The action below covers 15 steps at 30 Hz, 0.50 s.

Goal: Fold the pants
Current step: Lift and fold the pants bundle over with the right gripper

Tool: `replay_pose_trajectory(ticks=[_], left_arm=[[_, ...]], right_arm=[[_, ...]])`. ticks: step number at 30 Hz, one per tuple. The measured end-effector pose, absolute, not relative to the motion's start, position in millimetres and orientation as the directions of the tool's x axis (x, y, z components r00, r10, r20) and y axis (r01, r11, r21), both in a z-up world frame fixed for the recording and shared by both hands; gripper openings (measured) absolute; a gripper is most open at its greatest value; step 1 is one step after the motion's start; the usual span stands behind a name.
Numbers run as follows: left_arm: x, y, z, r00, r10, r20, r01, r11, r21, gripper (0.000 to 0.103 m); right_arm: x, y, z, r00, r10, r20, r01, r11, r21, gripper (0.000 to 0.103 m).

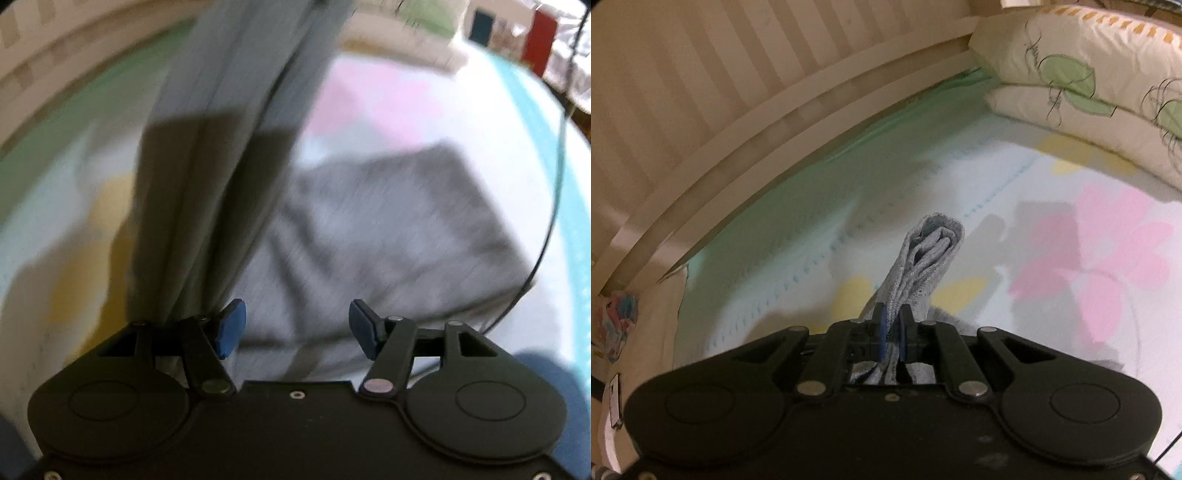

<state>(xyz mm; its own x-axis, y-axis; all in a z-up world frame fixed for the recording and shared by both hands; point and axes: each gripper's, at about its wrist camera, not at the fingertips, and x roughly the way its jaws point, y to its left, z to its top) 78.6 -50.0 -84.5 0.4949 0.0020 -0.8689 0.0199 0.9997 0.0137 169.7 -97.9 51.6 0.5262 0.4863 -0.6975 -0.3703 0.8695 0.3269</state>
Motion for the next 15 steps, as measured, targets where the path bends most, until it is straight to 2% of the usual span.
replay_pose_trajectory(ticks=[5,10,15], left_arm=[[60.5,-14.4,-120.2,0.399,-0.019,-0.917,-0.037,0.999,-0.037,0.064],[39.6,2.6,-113.7,0.405,-0.08,-0.911,-0.01,0.996,-0.091,0.063],[12.1,30.7,-97.2,0.385,-0.189,-0.903,0.021,0.98,-0.196,0.062]], right_arm=[[171.7,-113.0,54.2,0.562,0.46,-0.688,-0.329,0.887,0.324,0.008],[167.3,-133.4,43.4,0.576,0.413,-0.706,-0.266,0.911,0.316,0.006],[159.4,-169.4,14.5,0.58,0.331,-0.745,-0.161,0.942,0.293,0.006]])
